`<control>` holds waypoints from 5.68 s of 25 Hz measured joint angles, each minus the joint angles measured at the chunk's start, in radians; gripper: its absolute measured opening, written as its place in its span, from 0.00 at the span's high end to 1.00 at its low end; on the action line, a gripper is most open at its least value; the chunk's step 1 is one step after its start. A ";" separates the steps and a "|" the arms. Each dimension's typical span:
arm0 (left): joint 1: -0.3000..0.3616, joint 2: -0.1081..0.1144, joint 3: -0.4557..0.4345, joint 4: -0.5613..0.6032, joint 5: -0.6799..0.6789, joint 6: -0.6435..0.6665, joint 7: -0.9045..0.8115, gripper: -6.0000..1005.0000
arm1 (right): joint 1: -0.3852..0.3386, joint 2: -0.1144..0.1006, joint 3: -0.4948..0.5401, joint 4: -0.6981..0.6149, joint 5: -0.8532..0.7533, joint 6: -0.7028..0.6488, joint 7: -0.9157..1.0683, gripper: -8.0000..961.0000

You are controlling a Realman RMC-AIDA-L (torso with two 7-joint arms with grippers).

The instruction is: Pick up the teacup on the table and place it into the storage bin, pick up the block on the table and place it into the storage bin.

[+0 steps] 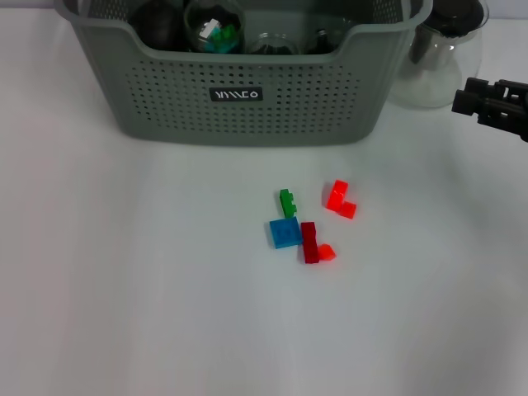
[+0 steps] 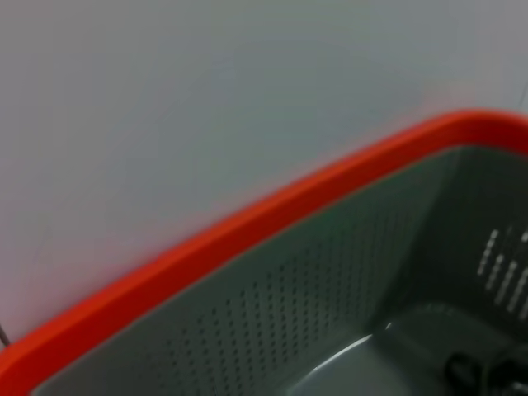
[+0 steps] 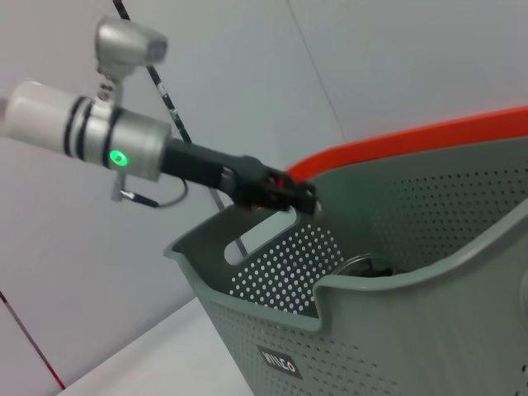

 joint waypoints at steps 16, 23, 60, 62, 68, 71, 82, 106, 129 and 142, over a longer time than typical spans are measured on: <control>0.248 -0.040 -0.083 0.359 -0.453 0.166 0.133 0.26 | -0.016 0.006 -0.010 0.000 -0.010 -0.173 -0.189 0.49; 0.405 -0.046 -0.368 0.287 -0.764 0.626 0.486 0.17 | -0.031 0.011 0.041 0.008 -0.004 -0.280 -0.290 0.49; 0.444 -0.151 -0.169 -0.632 -0.663 0.139 1.621 0.20 | -0.008 0.006 0.119 0.028 -0.026 -0.191 -0.188 0.49; 0.442 -0.151 -0.169 -0.633 -0.663 0.124 1.620 0.20 | -0.008 0.006 0.118 0.028 -0.027 -0.191 -0.188 0.49; 0.439 -0.151 -0.168 -0.641 -0.663 0.102 1.620 0.35 | 0.000 0.008 0.118 0.028 -0.042 -0.191 -0.179 0.49; 0.438 -0.151 -0.169 -0.641 -0.663 0.102 1.623 0.36 | 0.002 0.008 0.118 0.028 -0.043 -0.191 -0.176 0.49; 0.463 -0.144 -0.174 -0.588 -0.665 0.201 1.599 0.48 | 0.002 0.004 0.121 0.028 -0.043 -0.189 -0.175 0.49; 0.206 0.071 -0.168 0.216 -0.524 0.328 0.219 0.58 | 0.008 0.005 0.118 0.025 -0.044 -0.185 -0.174 0.49; 0.331 -0.093 -0.068 0.447 -0.511 0.109 0.203 0.15 | 0.008 0.005 0.120 0.028 -0.050 -0.182 -0.173 0.49; 0.693 -0.149 -0.255 0.012 -0.833 0.775 1.208 0.10 | 0.008 0.000 0.118 0.024 -0.051 -0.169 -0.140 0.49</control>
